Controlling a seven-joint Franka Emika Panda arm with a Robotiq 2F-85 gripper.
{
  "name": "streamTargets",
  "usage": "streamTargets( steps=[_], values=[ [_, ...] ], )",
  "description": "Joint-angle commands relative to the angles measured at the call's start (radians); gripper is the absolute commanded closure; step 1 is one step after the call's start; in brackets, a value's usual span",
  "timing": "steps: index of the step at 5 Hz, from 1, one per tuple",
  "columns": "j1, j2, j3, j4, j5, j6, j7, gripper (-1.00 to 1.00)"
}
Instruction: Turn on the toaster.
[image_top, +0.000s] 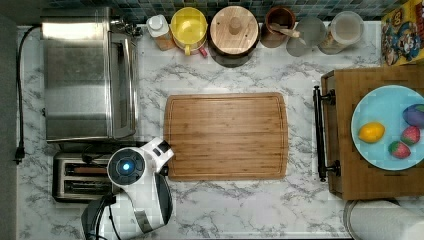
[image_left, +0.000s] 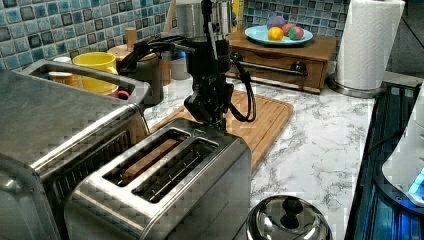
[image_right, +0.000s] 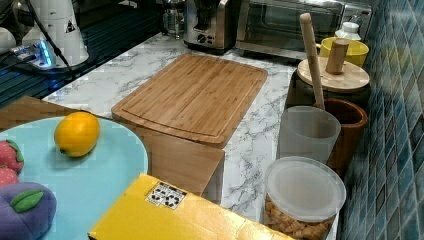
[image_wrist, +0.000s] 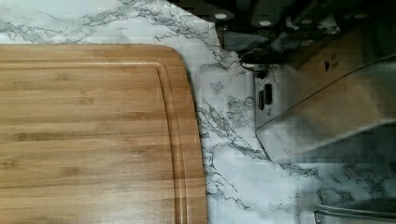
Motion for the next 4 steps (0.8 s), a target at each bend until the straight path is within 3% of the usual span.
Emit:
streamTargets(
  steps=[1,4],
  values=[
    [0.065,0.197,0.058,-0.191,0.009,0.044,0.059,1.0],
    [0.069,0.197,0.055,-0.191,0.01,0.044,0.059,1.0]
  ],
)
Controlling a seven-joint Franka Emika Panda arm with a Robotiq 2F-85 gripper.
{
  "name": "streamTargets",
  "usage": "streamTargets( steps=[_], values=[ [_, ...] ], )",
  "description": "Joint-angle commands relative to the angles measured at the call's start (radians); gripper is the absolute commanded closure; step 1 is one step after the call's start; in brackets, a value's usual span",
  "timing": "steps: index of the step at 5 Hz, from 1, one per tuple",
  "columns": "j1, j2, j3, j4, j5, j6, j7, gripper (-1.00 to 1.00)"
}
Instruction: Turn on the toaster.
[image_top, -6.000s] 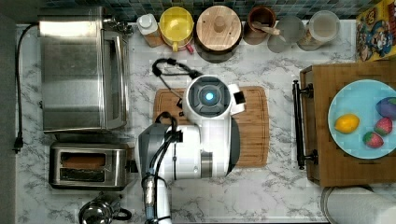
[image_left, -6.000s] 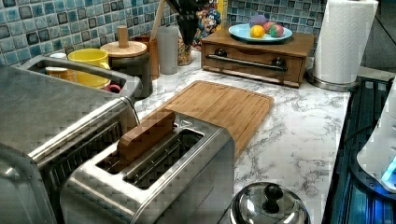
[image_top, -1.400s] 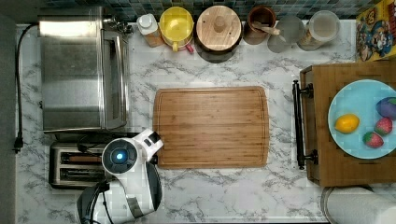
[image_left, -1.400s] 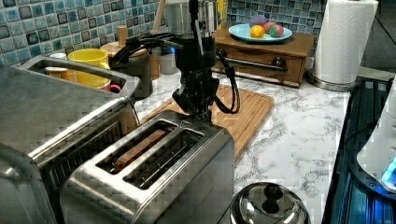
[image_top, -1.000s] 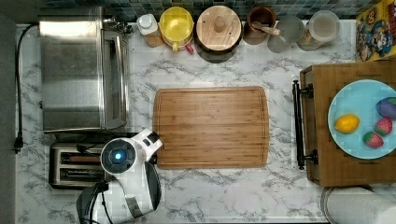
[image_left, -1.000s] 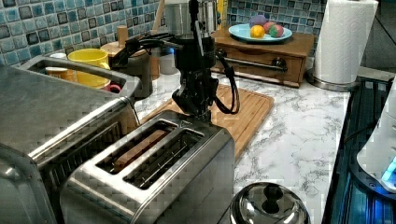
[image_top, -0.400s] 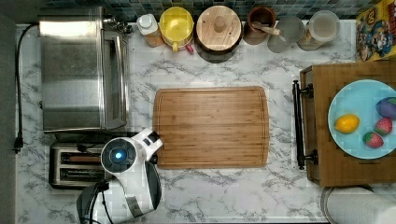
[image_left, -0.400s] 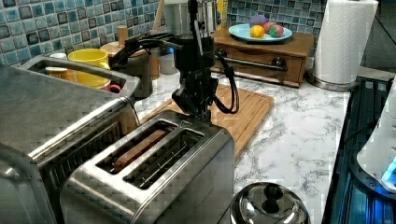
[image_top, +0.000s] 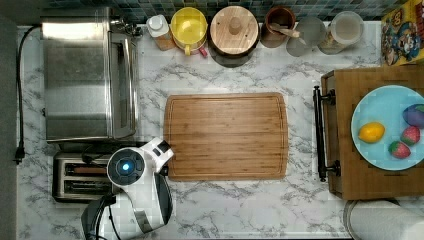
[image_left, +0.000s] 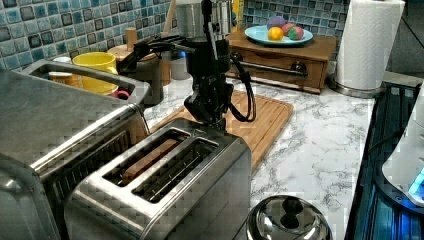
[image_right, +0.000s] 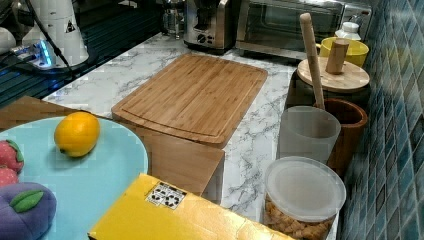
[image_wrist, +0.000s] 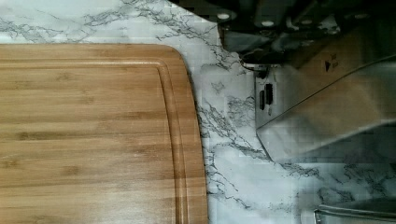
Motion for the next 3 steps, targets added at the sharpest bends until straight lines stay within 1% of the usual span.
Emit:
streamTargets(
  steps=[1,3],
  values=[
    [0.065,0.196,0.06,-0.193,0.015,0.045,0.057,1.0],
    [0.045,0.197,0.078,-0.193,0.011,0.045,0.06,1.0]
  ],
)
